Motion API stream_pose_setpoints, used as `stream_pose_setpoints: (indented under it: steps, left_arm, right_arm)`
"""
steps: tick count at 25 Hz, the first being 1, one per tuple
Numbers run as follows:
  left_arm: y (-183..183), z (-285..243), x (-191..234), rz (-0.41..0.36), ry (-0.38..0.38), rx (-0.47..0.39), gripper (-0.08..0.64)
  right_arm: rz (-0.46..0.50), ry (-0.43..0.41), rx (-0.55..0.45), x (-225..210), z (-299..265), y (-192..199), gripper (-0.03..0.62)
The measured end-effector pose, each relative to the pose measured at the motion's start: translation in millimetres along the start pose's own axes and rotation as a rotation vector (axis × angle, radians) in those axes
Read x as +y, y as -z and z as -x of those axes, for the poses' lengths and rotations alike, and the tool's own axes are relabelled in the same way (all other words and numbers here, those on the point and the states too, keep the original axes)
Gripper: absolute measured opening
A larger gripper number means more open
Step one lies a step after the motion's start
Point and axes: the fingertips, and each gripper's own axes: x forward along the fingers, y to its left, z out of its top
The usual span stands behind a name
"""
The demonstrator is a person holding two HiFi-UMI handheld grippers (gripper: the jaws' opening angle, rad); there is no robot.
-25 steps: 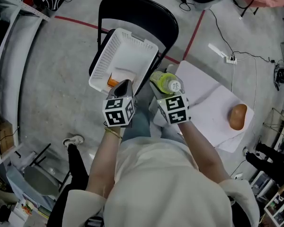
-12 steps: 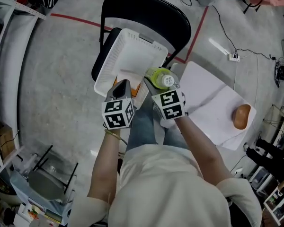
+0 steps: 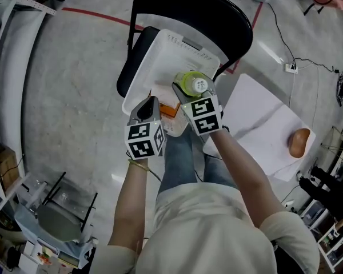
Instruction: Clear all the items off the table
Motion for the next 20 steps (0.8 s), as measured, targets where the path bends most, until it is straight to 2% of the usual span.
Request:
stream_pose_setpoints:
  steps: [13,20]
  left_arm:
    - [9.8,-34.7,24.7,0.018,0.017,0.024,0.009]
    - [10.8,-53.0,32.4,-0.04,0.018,0.028,0.009]
  right_arm:
    - [-0.001,0.011,0.052,-4.5,-76.9,14.2,0.275]
    - [-0.007,0.014,0.061,-7.6,-115.8,17.7,0.276]
